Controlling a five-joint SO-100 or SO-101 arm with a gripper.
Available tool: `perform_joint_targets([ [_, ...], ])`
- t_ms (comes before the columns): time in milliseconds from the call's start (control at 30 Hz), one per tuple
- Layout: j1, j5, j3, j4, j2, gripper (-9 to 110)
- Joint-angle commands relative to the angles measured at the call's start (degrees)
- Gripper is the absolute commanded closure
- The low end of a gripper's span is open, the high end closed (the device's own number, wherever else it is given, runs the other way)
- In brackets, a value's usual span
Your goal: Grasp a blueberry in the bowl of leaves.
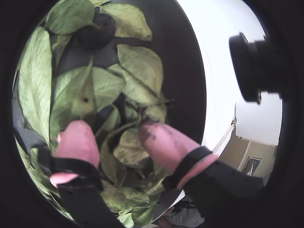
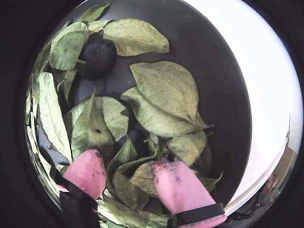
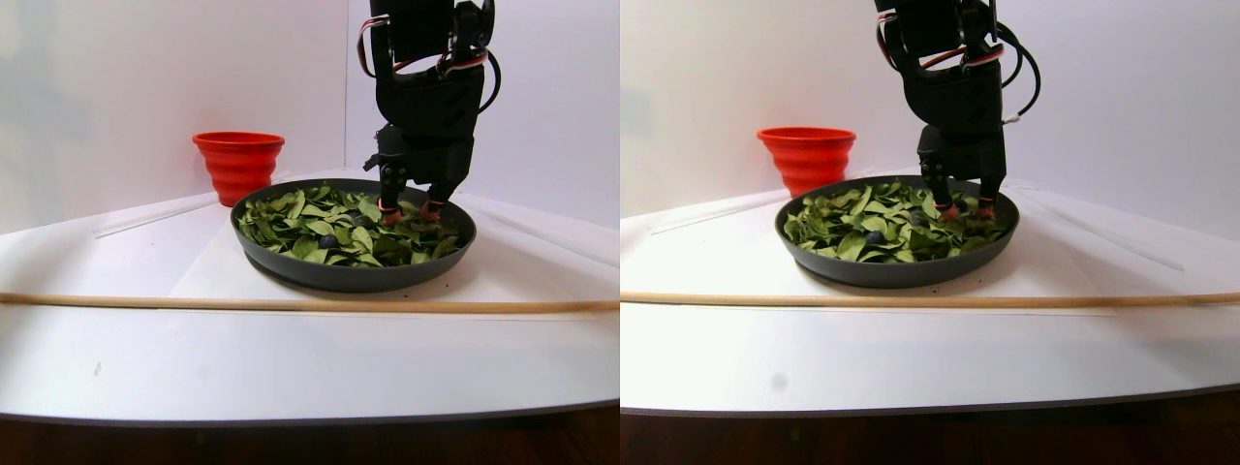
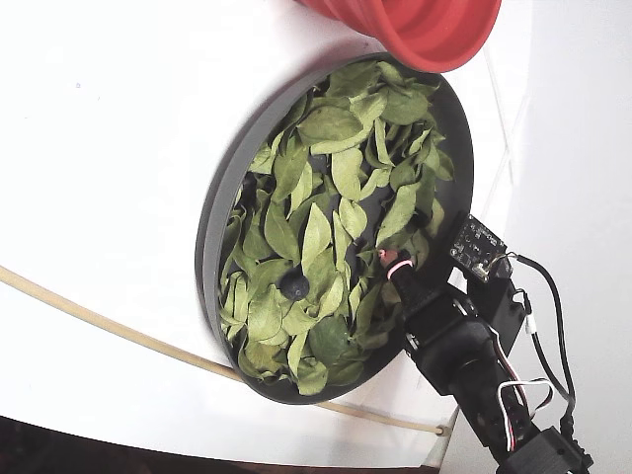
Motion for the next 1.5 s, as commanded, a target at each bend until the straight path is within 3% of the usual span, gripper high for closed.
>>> perform_joint_targets([
  [0, 0.8, -1.9, -1.6, -0.2, 1.4, 82],
  [1467, -0.1, 0.9, -7.0, 6.6, 7.6, 82],
])
